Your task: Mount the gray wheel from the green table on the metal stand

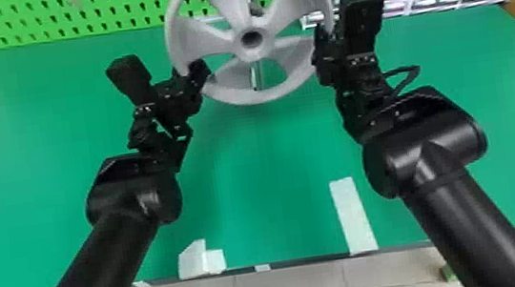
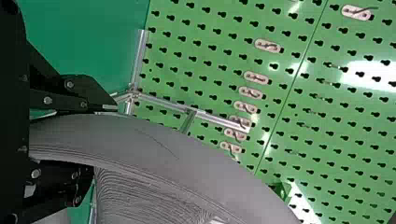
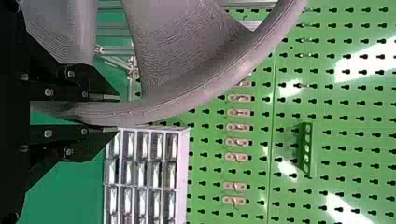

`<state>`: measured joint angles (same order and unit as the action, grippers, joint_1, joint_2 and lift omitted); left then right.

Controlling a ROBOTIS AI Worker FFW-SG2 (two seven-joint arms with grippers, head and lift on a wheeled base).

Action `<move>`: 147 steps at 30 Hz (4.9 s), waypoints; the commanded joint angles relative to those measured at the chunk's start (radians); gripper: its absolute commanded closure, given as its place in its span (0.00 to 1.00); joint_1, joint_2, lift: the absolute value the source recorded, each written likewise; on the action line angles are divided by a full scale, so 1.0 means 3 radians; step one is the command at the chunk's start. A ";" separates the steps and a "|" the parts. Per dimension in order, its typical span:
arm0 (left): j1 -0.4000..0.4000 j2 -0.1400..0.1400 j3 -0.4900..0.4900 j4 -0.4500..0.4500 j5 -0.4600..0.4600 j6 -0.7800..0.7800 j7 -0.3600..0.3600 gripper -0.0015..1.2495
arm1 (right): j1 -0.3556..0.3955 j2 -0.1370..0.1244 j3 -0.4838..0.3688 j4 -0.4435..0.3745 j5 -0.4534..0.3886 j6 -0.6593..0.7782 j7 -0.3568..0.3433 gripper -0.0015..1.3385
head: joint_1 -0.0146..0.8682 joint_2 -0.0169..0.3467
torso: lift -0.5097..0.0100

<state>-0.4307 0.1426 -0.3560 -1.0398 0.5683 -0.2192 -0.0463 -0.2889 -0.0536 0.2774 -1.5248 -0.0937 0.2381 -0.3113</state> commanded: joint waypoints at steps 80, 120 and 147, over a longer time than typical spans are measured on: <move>-0.0211 -0.0071 0.0225 -0.0139 -0.0248 0.0853 0.0231 0.87 | -0.0372 0.0092 -0.0096 -0.0092 -0.0020 0.1088 0.0005 1.00 | 1.00 0.19 | 0.79; -0.0415 -0.0092 0.0164 0.0337 -0.0217 0.0603 0.0154 0.87 | -0.0494 0.0138 -0.0061 0.0276 0.0005 0.0919 0.0051 1.00 | 1.00 0.19 | 0.79; -0.0385 -0.0097 0.0144 0.0332 -0.0207 0.0582 0.0139 0.76 | -0.0484 0.0133 -0.0055 0.0276 0.0000 0.0919 0.0061 0.87 | 1.00 0.19 | 0.79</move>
<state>-0.5467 0.1135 -0.3129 -0.9403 0.5062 -0.0421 -0.0110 -0.4337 -0.0135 0.2608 -1.4420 -0.0922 0.5138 -0.2929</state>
